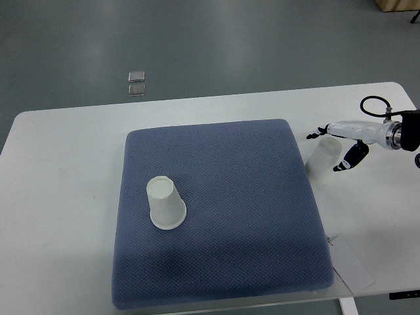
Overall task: Stack paper cups
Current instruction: 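Reach the right hand down and close its fingers around the standing cup, then lift the held cup with the right hand toward the upside-down cup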
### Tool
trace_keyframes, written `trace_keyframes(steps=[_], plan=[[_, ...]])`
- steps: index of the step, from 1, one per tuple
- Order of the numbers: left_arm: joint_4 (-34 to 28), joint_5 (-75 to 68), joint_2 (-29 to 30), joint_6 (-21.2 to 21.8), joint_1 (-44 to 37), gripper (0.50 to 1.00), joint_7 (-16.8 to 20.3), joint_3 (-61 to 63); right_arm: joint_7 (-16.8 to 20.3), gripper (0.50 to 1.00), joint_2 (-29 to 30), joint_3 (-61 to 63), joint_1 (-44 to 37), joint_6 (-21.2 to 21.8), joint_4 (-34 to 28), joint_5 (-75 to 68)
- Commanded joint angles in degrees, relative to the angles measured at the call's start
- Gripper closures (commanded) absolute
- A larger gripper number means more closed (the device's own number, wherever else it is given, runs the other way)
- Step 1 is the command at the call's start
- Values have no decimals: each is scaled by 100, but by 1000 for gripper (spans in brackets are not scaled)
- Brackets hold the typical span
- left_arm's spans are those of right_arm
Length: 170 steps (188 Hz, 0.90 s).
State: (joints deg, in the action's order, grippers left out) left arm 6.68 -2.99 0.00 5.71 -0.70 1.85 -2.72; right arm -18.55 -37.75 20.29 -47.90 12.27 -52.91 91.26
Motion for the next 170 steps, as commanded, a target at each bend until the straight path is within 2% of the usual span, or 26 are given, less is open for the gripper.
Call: trace_keyframes(steps=[1, 35, 45, 46, 50, 64, 81, 112, 141, 170], plan=[[0, 0, 0, 0, 0, 500, 0, 0, 0, 683, 5, 1, 0, -23, 18, 6], [0, 0, 0, 0, 0, 500, 0, 0, 9, 738, 5, 1, -9, -23, 44, 6], [0, 0, 0, 0, 0, 500, 0, 0, 9, 738, 5, 1, -9, -23, 44, 6], [0, 0, 0, 0, 0, 500, 0, 0, 1, 754, 5, 1, -70, -23, 44, 6], [0, 0, 0, 0, 0, 500, 0, 0, 0, 769, 5, -8, -80, -23, 44, 6], [0, 0, 0, 0, 0, 500, 0, 0, 0, 797, 5, 1, -97, -23, 44, -3], [0, 0, 0, 0, 0, 500, 0, 0, -8, 875, -4, -8, -132, -14, 44, -3], [0, 0, 0, 0, 0, 500, 0, 0, -26, 879, -21, 10, -255, -5, 35, -12], [0, 0, 0, 0, 0, 500, 0, 0, -105, 875, -57, 27, -704, 91, -35, -91], [0, 0, 0, 0, 0, 500, 0, 0, -140, 873, -13, 62, -1424, 478, -193, -161]])
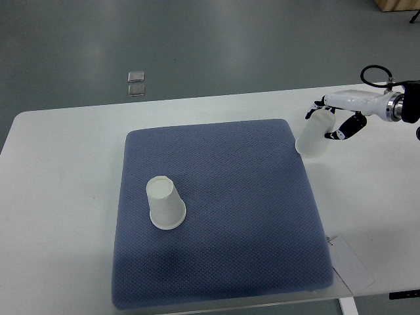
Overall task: Stack paper cups
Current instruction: 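Lift the held cup with the right hand toward the upside-down cup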
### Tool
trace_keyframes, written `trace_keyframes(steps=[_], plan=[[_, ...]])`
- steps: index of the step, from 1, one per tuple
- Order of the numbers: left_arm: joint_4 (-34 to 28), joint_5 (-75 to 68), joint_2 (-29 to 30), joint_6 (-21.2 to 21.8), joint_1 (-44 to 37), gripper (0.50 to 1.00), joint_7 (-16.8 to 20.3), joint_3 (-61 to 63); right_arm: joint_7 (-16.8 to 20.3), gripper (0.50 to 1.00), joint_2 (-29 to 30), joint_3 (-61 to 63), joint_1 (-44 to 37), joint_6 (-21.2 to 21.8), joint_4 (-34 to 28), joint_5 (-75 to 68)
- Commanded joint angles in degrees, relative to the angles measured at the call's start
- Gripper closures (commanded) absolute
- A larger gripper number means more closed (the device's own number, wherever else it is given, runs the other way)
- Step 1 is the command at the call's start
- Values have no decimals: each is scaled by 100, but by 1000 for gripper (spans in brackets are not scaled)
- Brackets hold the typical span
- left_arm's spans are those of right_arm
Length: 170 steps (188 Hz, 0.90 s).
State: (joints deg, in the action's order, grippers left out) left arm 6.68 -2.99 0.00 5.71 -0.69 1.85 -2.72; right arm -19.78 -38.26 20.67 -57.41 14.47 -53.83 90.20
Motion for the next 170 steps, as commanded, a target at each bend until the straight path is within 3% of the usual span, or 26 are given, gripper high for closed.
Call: trace_keyframes(steps=[1, 37, 91, 170], plan=[[0, 0, 0, 0, -1, 500, 0, 0, -18, 873, 37, 25, -473, 258, -101, -55], [0, 0, 0, 0, -1, 500, 0, 0, -44, 871, 117, 60, -1229, 680, -497, -108], [0, 0, 0, 0, -1, 500, 0, 0, -44, 871, 942, 60, -1993, 1409, -1103, -240], [0, 0, 0, 0, -1, 500, 0, 0, -26, 869, 1962, 60, -2257, 2007, -1490, -468]])
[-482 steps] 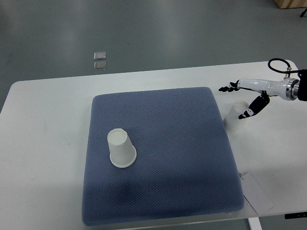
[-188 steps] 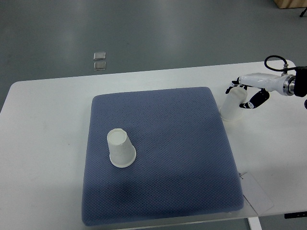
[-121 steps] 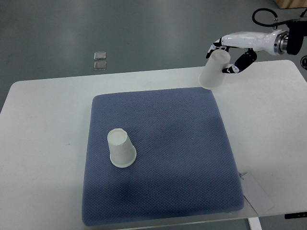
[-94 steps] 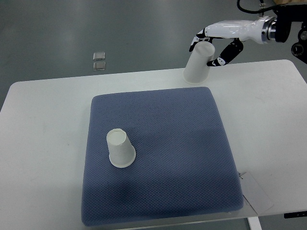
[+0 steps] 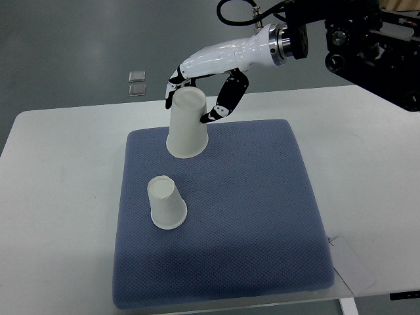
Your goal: Stack paper cups
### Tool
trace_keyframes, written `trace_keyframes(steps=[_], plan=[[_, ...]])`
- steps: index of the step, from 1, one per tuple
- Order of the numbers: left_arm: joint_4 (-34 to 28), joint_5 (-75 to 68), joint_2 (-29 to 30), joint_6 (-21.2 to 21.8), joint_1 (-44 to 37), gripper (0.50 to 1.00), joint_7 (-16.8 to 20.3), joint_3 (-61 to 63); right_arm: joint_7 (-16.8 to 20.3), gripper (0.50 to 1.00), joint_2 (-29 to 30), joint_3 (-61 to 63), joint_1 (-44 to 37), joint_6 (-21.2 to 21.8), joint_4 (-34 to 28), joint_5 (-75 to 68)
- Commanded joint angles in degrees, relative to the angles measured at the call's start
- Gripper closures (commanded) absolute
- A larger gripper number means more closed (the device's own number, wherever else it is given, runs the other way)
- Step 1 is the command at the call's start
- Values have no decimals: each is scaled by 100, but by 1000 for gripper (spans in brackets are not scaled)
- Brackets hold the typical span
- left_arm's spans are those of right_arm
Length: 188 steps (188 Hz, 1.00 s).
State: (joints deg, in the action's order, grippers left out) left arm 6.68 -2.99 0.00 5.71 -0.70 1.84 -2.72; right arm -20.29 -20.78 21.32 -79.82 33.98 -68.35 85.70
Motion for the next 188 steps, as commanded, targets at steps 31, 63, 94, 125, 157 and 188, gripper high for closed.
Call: trace_keyframes(steps=[31, 63, 94, 125, 157, 188], plan=[[0, 0, 0, 0, 0, 500, 0, 0, 69, 869, 505, -49, 10, 65, -38, -1], [0, 0, 0, 0, 0, 500, 0, 0, 78, 871, 707, -75, 28, 74, 32, 16], [0, 0, 0, 0, 0, 500, 0, 0, 87, 873, 865, -84, 63, 56, 59, 43], [0, 0, 0, 0, 0, 500, 0, 0, 219, 873, 971, -93, 177, 39, 120, 60], [0, 0, 0, 0, 0, 500, 0, 0, 245, 873, 1067, -119, 309, -14, 164, 157], [0, 0, 0, 0, 0, 500, 0, 0, 298, 873, 1067, -180, 326, -49, 199, 166]])
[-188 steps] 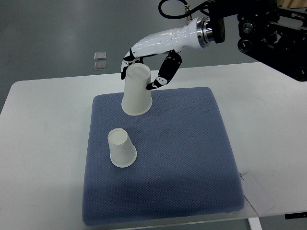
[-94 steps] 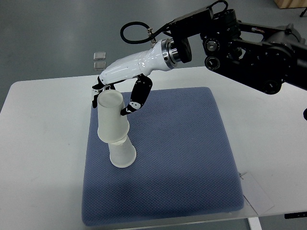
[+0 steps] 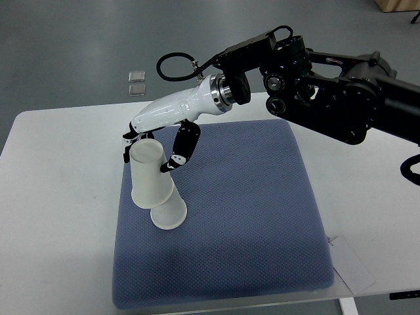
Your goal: Stack paper cups
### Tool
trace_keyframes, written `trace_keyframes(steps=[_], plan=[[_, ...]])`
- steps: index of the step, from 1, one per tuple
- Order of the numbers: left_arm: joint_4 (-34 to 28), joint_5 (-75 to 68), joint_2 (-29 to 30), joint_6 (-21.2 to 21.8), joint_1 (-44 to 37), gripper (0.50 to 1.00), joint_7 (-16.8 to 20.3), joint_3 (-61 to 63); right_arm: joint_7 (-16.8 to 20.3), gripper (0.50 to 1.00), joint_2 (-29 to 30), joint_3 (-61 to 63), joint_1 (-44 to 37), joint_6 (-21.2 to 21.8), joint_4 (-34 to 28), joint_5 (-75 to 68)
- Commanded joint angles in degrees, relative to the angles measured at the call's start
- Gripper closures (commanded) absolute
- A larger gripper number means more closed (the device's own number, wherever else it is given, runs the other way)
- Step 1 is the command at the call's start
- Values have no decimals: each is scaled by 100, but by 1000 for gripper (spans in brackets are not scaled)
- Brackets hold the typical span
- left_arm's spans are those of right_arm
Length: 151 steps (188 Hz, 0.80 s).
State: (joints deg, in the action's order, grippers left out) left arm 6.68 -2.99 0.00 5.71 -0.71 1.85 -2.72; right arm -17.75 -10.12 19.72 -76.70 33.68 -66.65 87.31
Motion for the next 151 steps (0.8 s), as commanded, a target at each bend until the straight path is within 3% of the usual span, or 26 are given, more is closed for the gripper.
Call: trace_keyframes(steps=[1, 81, 151], plan=[[0, 0, 0, 0, 0, 500, 0, 0, 53, 873, 2, -21, 24, -20, 38, 6], [0, 0, 0, 0, 0, 500, 0, 0, 79, 867, 10, -30, 59, -108, 82, 85], [0, 0, 0, 0, 0, 500, 0, 0, 88, 810, 10, -197, 235, -266, 82, 129]])
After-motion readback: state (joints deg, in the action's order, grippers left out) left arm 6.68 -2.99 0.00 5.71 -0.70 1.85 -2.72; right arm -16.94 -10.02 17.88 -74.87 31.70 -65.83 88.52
